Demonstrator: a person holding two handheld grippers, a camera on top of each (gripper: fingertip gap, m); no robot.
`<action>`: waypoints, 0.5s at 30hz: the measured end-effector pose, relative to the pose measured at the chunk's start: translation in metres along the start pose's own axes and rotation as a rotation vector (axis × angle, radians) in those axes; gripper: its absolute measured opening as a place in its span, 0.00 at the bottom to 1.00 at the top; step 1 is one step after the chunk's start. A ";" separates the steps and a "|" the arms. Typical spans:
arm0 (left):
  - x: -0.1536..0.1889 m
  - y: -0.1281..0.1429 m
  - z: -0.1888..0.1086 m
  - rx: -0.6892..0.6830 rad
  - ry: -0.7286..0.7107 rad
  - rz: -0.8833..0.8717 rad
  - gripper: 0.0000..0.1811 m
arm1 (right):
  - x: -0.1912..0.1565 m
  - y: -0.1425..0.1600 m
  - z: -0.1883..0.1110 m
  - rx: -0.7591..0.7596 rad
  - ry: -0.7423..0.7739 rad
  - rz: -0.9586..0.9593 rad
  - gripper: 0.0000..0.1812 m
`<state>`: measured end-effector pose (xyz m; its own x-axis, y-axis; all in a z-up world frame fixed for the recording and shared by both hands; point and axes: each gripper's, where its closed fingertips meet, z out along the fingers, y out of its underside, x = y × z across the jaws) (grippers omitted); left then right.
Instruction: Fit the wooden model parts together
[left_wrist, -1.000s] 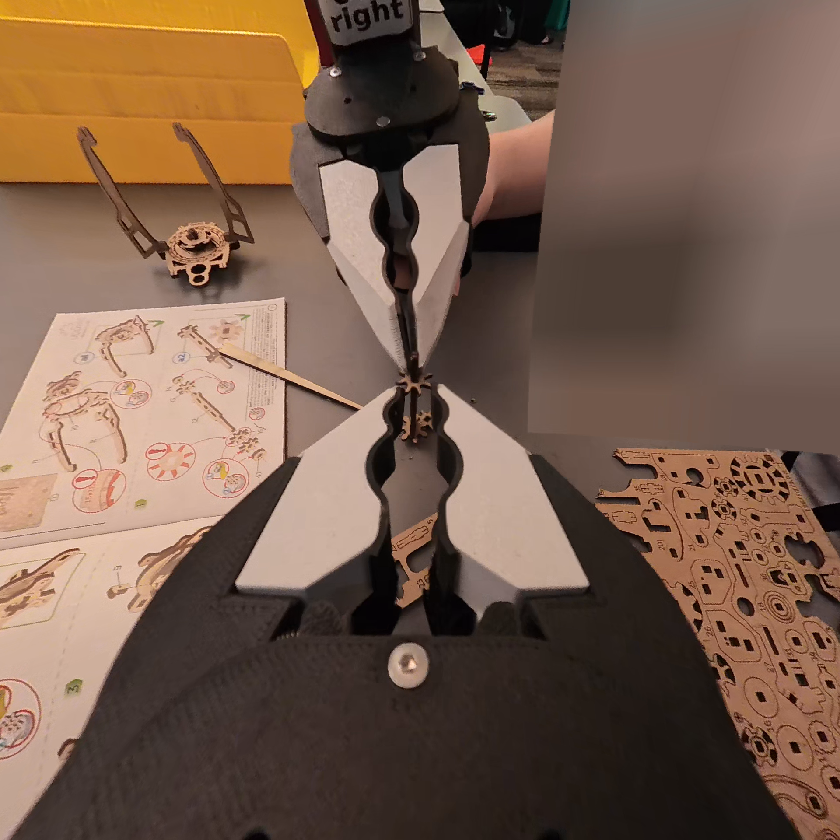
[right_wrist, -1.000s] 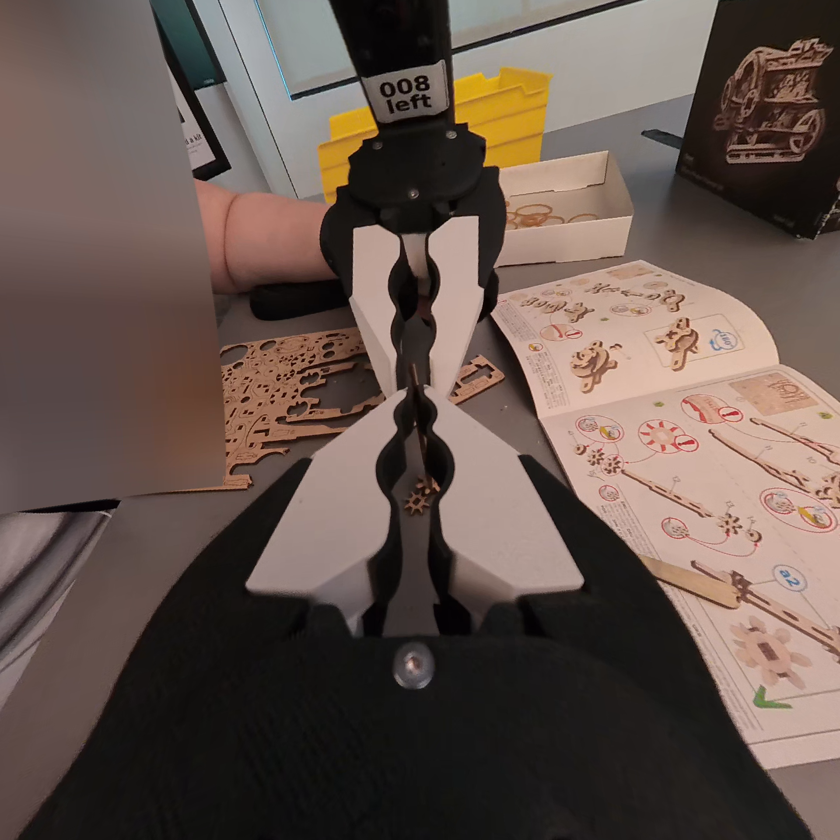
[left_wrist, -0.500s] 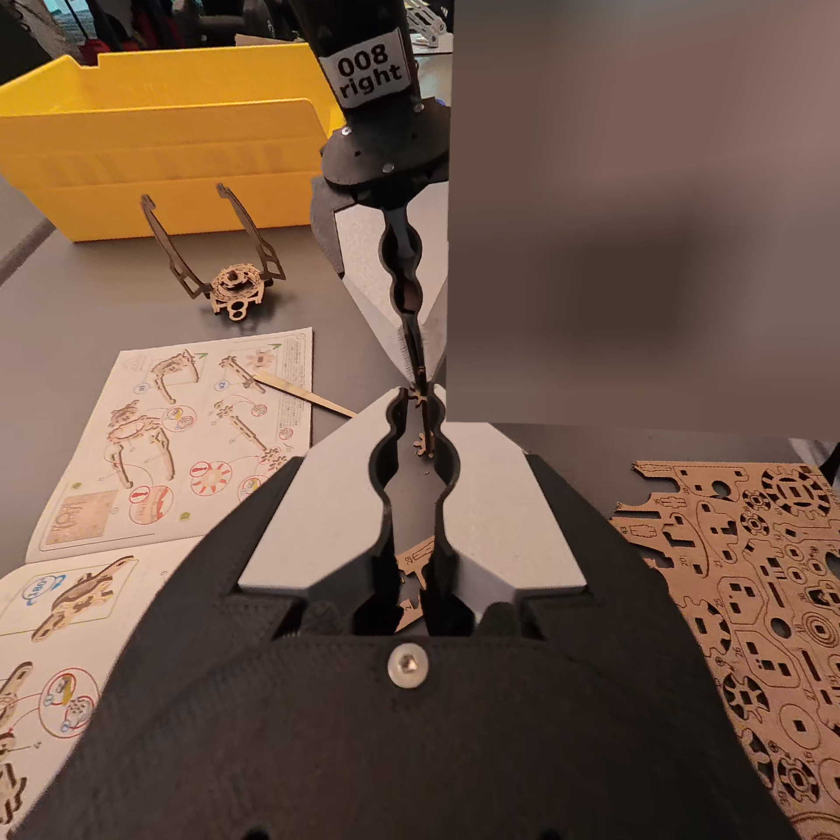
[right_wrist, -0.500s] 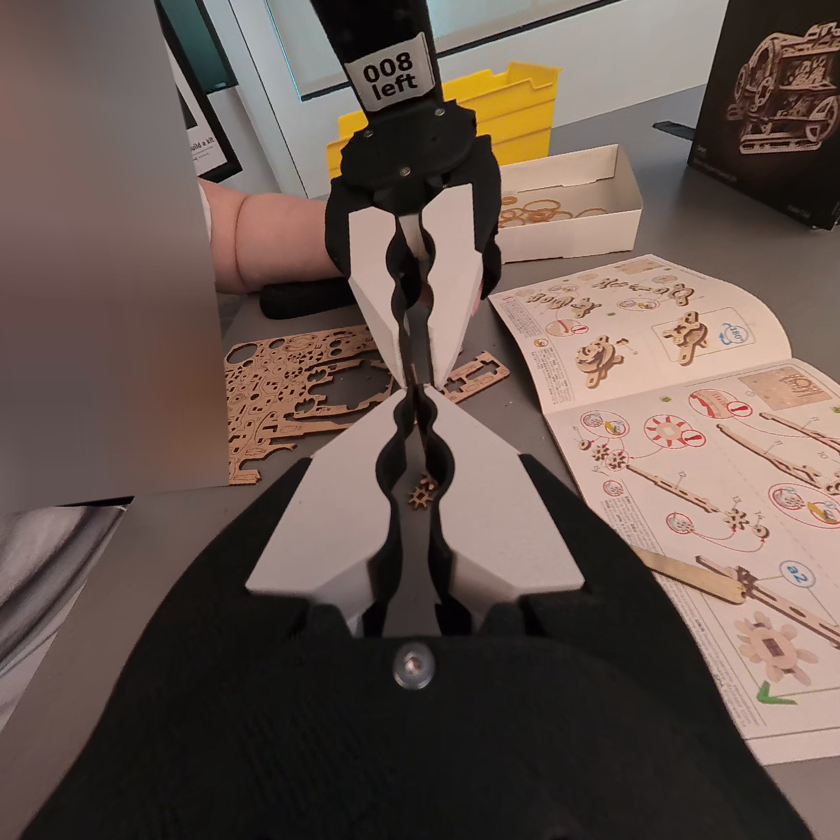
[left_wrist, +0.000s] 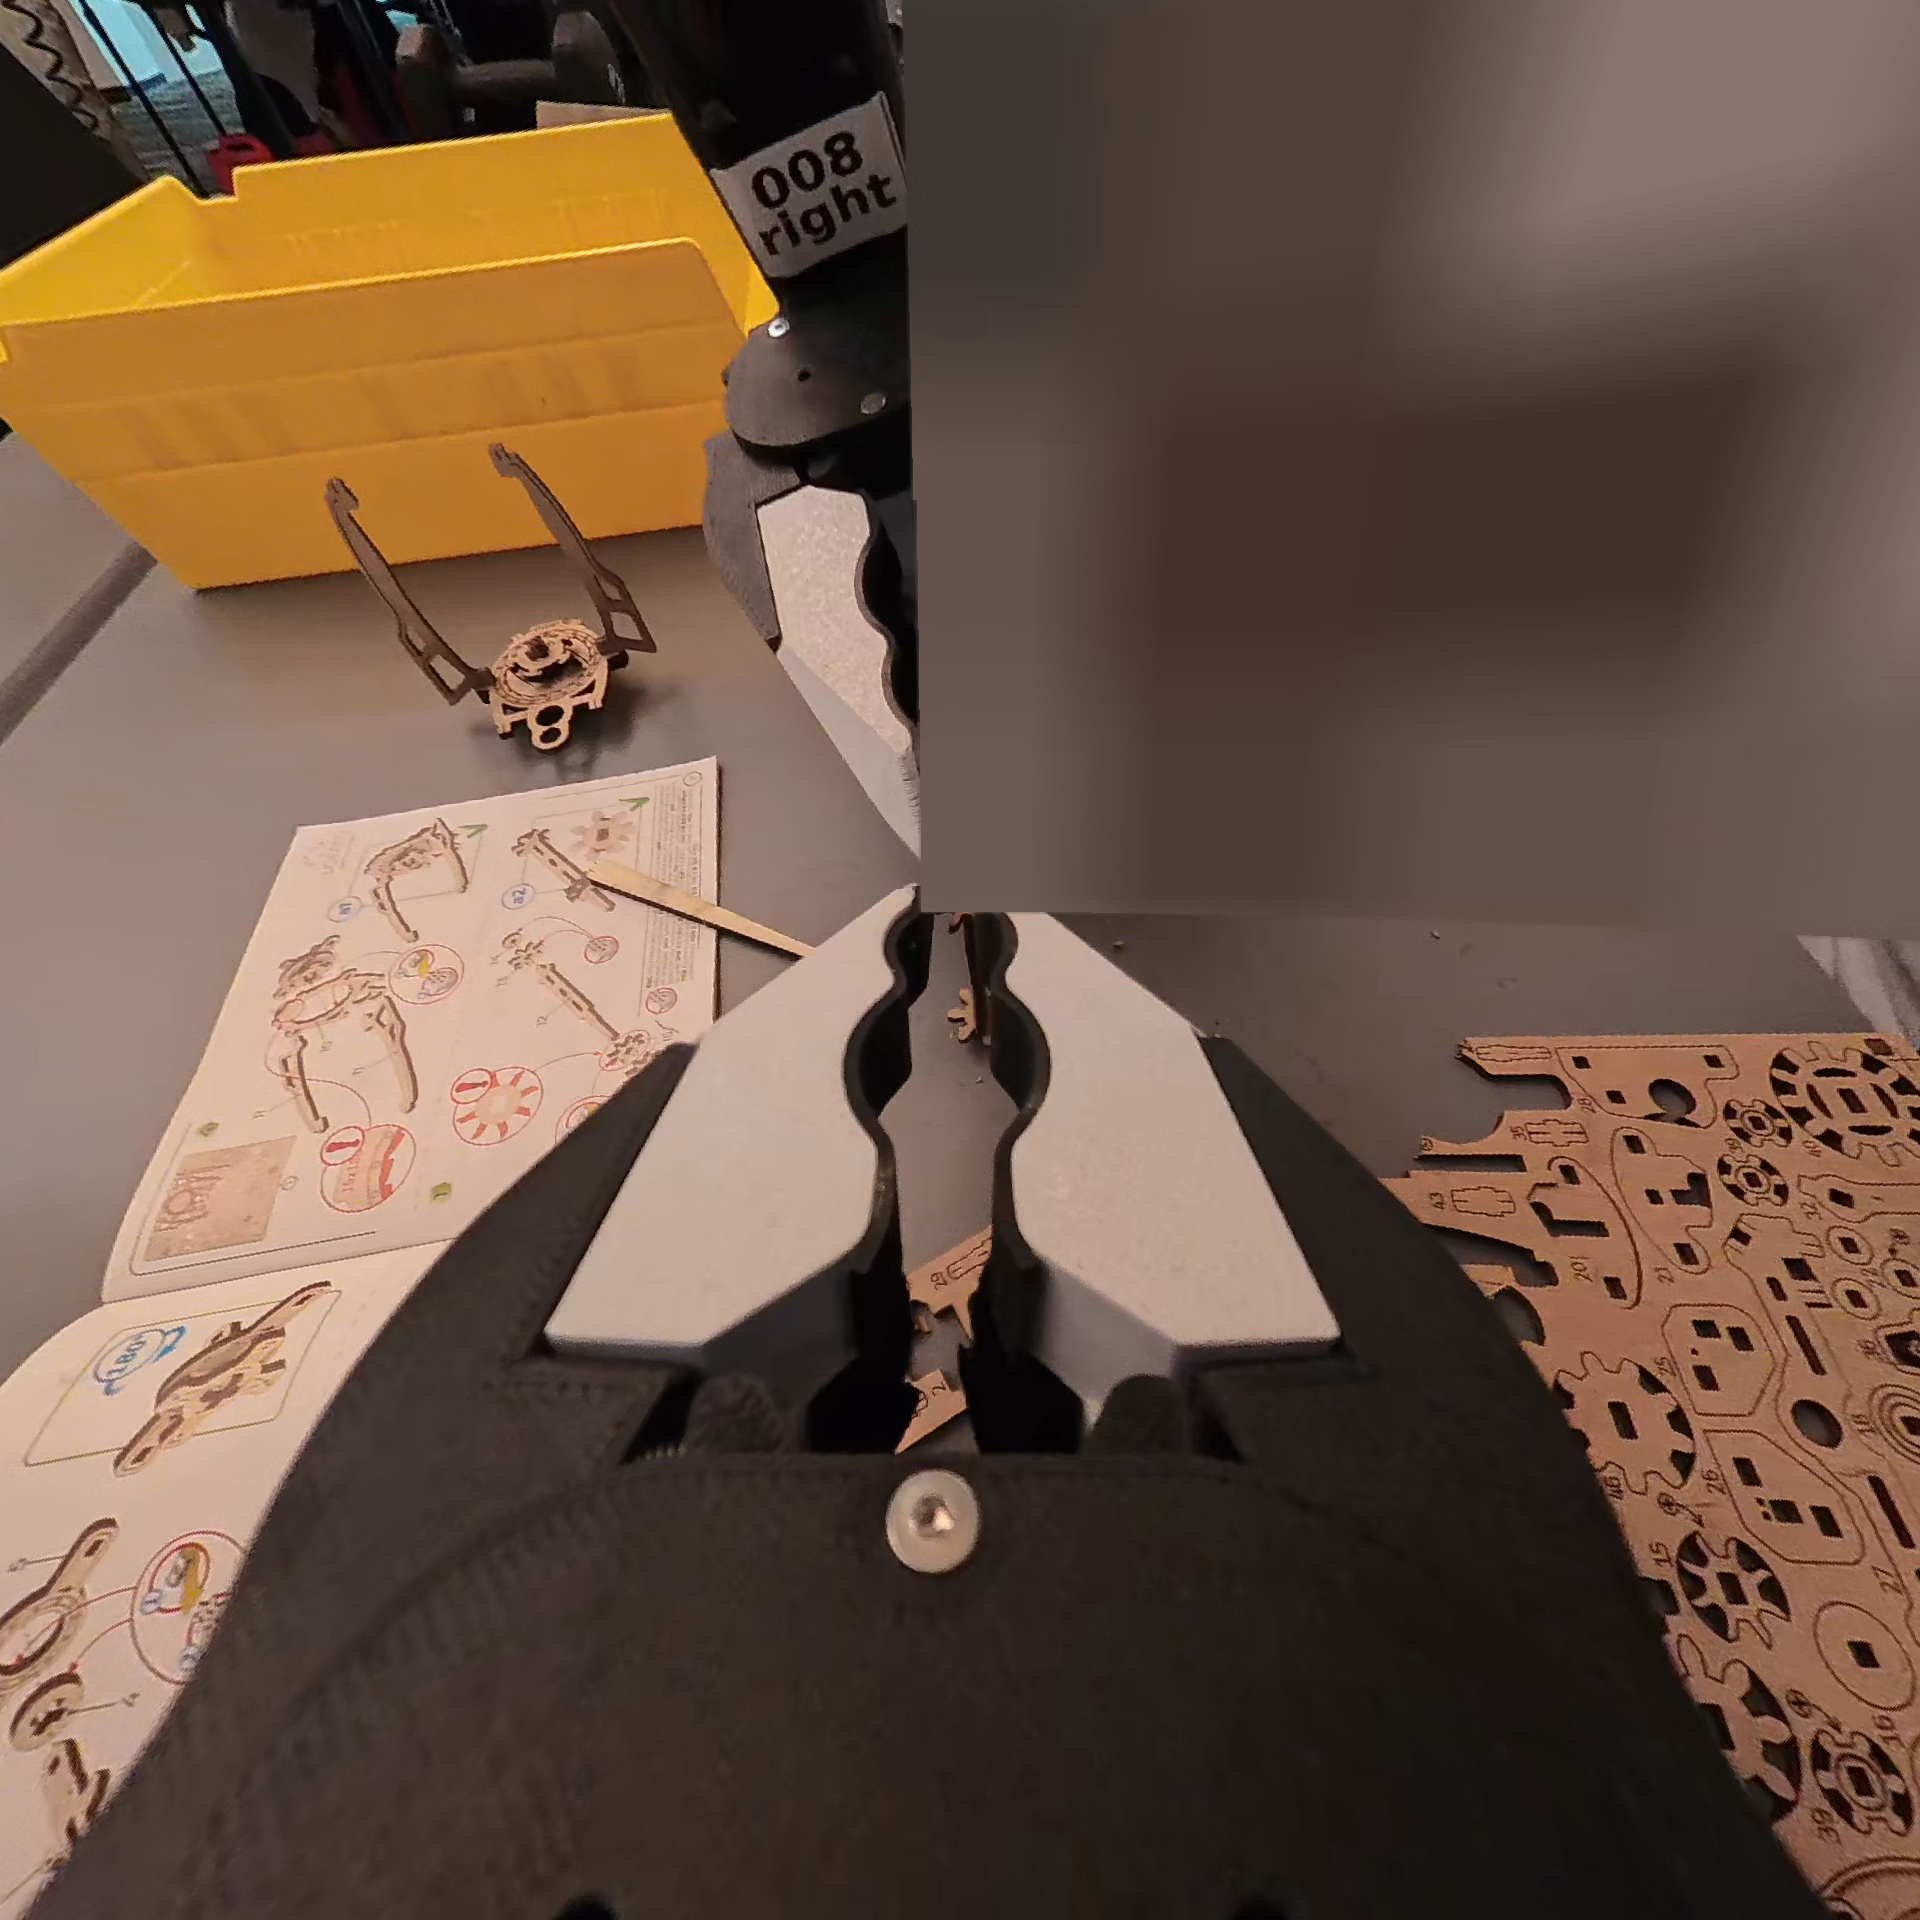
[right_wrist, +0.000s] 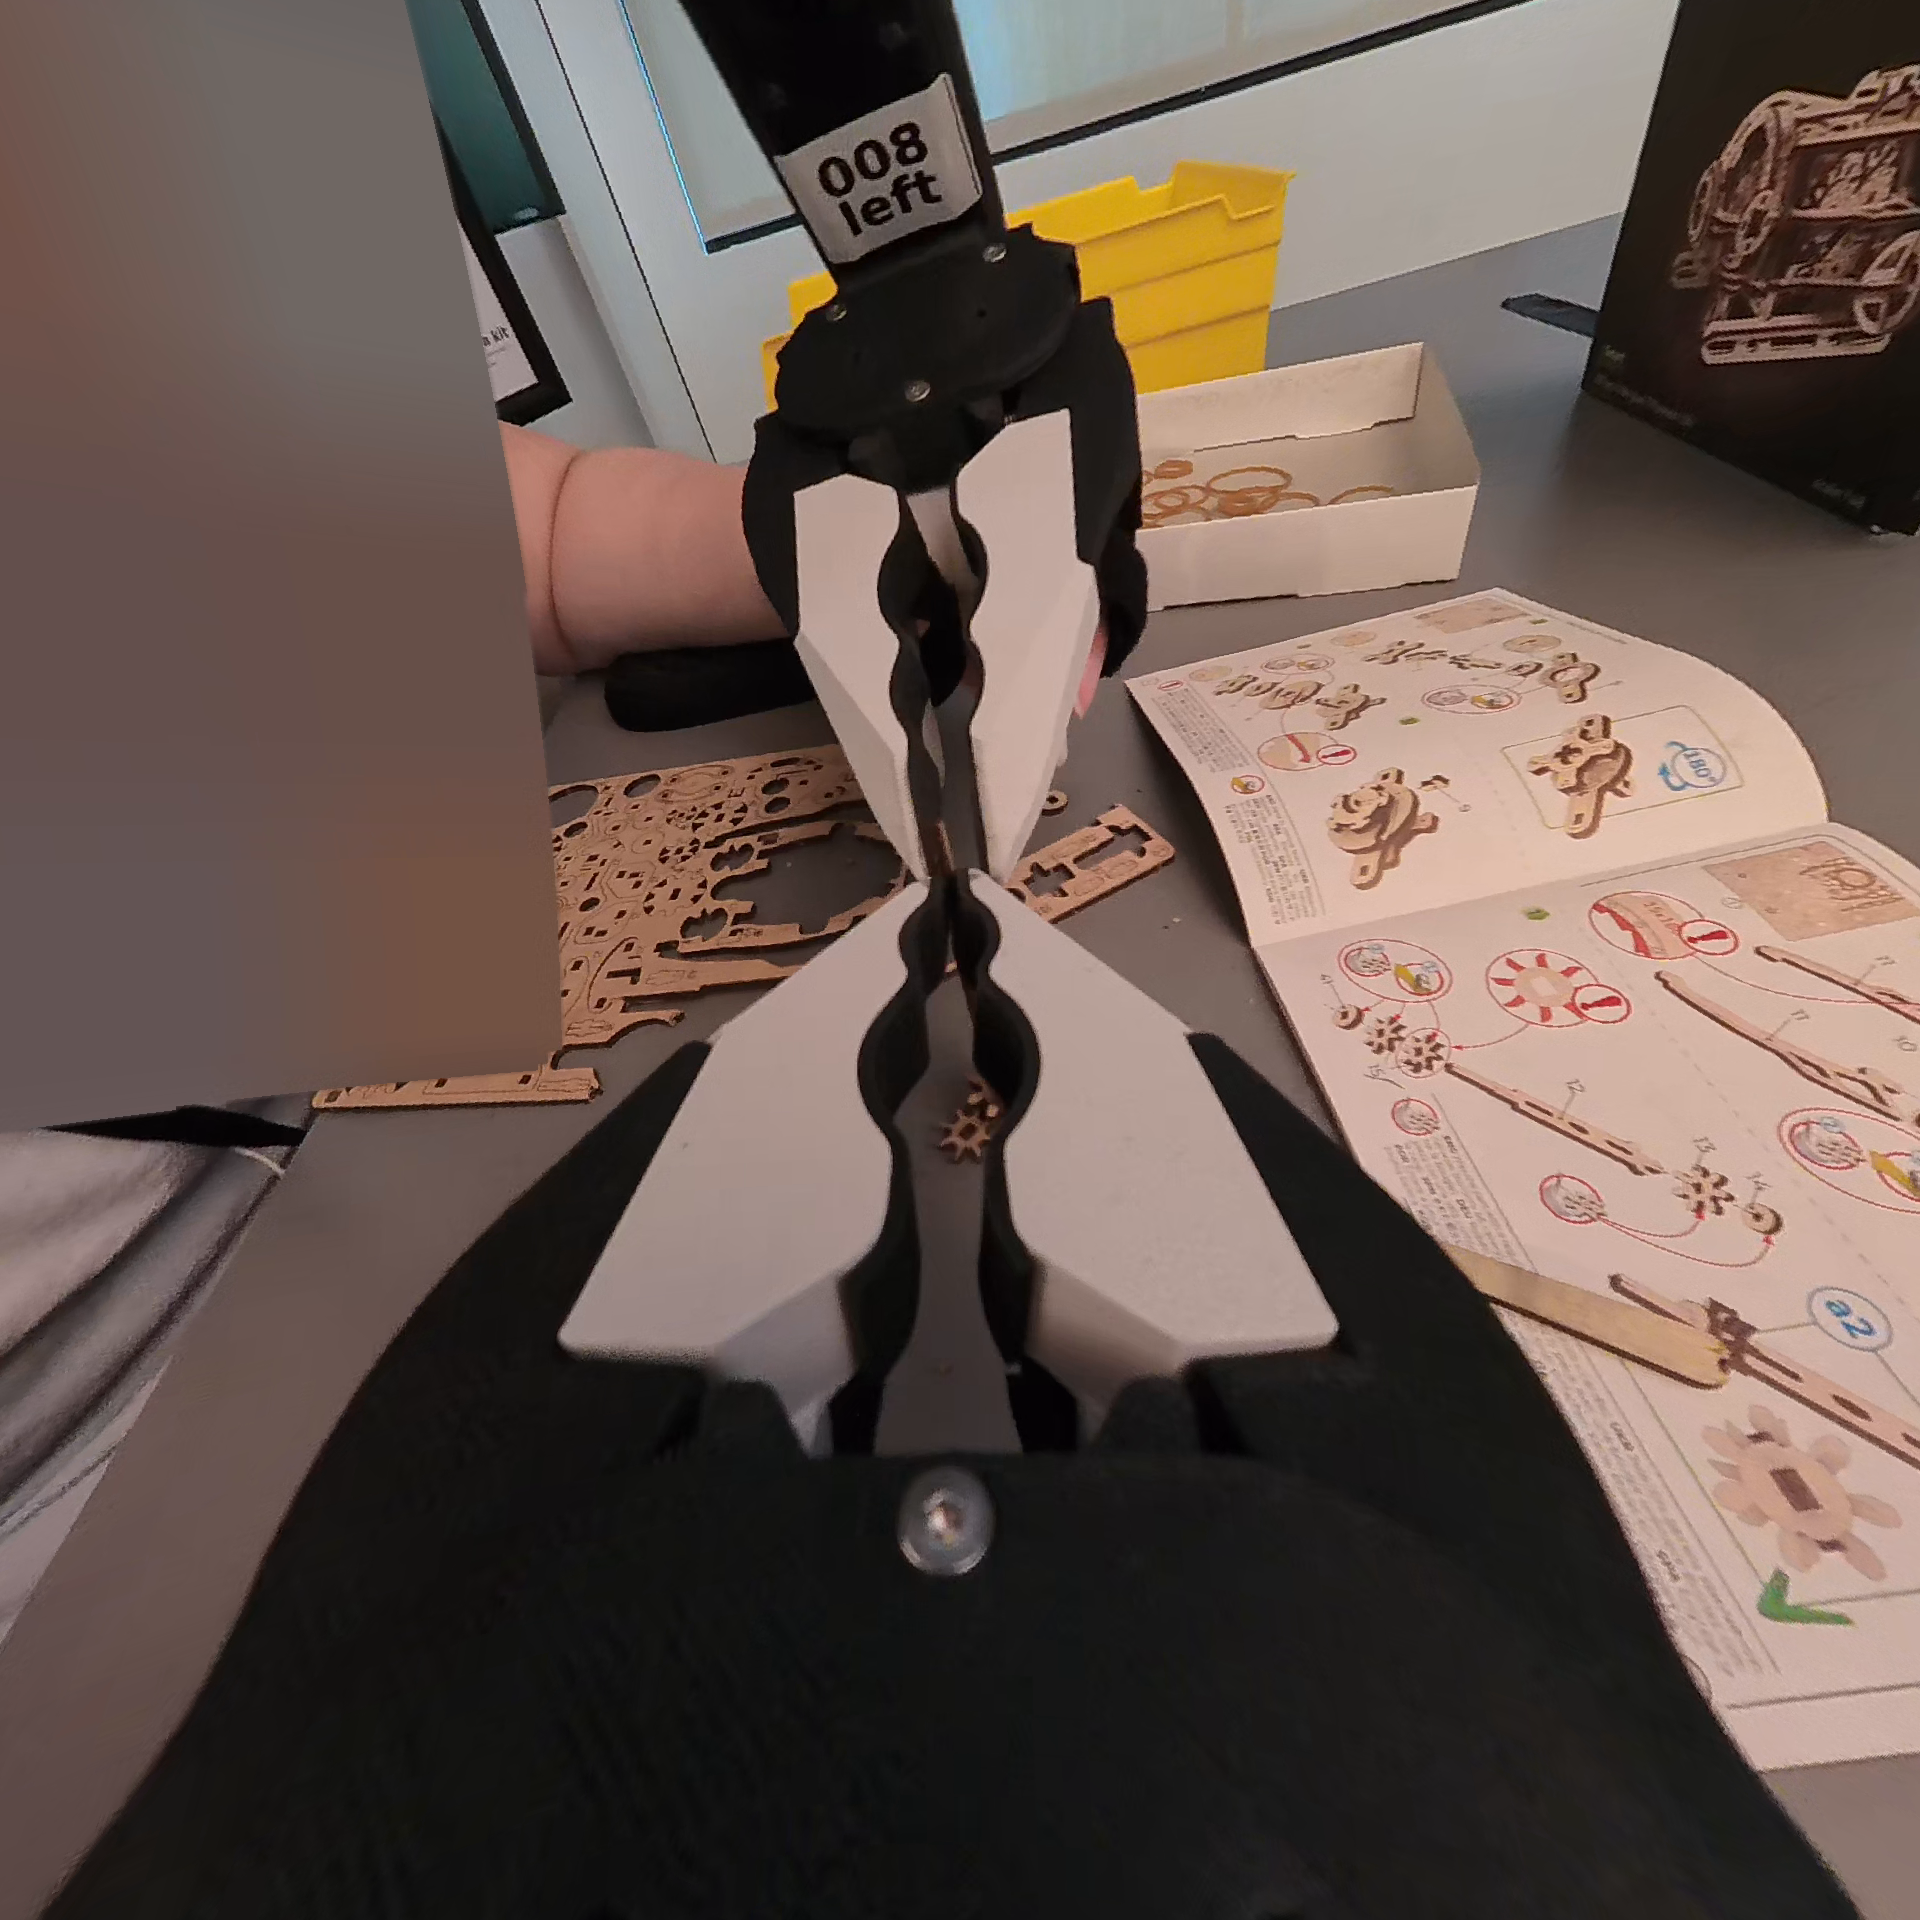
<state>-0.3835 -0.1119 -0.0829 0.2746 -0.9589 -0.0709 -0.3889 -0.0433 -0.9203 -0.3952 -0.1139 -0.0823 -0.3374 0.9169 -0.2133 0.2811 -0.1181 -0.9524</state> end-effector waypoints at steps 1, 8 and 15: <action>0.001 0.000 0.000 0.003 0.007 -0.005 0.03 | -0.001 0.000 0.000 0.000 -0.001 -0.005 0.00; 0.005 0.001 0.000 0.007 0.052 -0.041 0.00 | 0.004 0.000 -0.004 0.004 0.022 -0.015 0.00; 0.010 0.007 0.004 -0.038 0.061 -0.007 0.01 | 0.004 0.001 -0.006 -0.010 0.021 -0.022 0.00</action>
<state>-0.3802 -0.1202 -0.0918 0.2242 -0.9737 -0.0399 -0.4205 -0.0597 -0.9053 -0.3909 -0.1079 -0.0826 -0.3243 0.9272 -0.1873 0.2832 -0.0938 -0.9545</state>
